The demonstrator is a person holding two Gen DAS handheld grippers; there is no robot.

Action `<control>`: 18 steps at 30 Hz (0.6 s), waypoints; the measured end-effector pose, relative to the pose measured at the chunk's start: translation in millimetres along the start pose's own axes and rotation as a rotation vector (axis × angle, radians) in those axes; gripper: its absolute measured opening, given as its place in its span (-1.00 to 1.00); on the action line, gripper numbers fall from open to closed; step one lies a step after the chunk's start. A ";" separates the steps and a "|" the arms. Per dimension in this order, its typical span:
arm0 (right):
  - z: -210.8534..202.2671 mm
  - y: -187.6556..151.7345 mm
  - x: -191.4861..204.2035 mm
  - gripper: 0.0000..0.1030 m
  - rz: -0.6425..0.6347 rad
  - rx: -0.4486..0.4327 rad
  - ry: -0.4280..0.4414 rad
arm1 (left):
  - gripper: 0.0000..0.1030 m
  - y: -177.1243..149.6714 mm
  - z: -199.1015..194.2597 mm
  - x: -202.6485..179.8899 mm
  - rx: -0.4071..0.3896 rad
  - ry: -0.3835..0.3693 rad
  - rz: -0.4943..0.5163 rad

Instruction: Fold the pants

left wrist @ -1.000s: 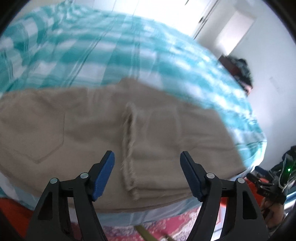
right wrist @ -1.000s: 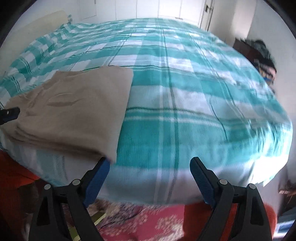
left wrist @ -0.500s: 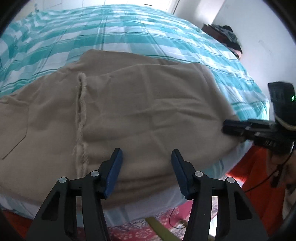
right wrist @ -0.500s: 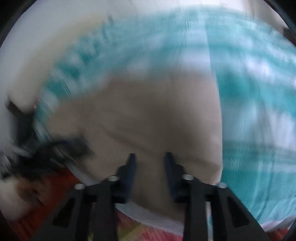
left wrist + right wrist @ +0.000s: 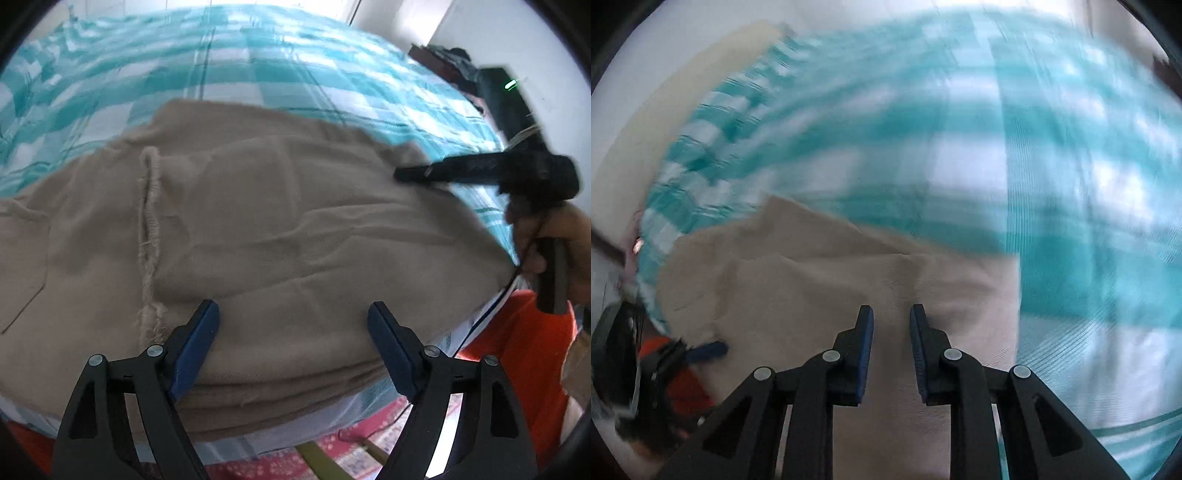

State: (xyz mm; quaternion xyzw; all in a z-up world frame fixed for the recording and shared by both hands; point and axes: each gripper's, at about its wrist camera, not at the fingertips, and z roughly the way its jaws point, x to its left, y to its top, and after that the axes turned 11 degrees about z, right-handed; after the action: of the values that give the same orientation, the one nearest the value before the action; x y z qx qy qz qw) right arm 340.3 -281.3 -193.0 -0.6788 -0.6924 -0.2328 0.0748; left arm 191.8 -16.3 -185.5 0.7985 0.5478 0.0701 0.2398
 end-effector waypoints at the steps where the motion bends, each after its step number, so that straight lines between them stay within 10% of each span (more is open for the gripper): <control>1: 8.1 -1.9 -5.6 -0.66 0.017 0.009 0.000 | 0.63 -1.6 -3.9 -0.5 0.004 0.003 0.001; 10: -78.7 -86.1 28.2 -0.57 -0.096 -0.240 0.047 | 0.67 -3.8 -17.1 -1.9 -0.068 -0.018 -0.013; 18: -38.7 -133.9 6.0 -0.55 0.015 -0.158 0.026 | 0.77 -14.8 -9.6 -18.8 -0.051 0.030 0.071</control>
State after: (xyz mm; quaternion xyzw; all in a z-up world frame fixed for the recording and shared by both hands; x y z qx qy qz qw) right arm 201.2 -288.3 -186.1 -0.6849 -0.6656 -0.2948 0.0318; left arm 168.3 -26.2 -181.1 0.8100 0.5205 0.1045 0.2493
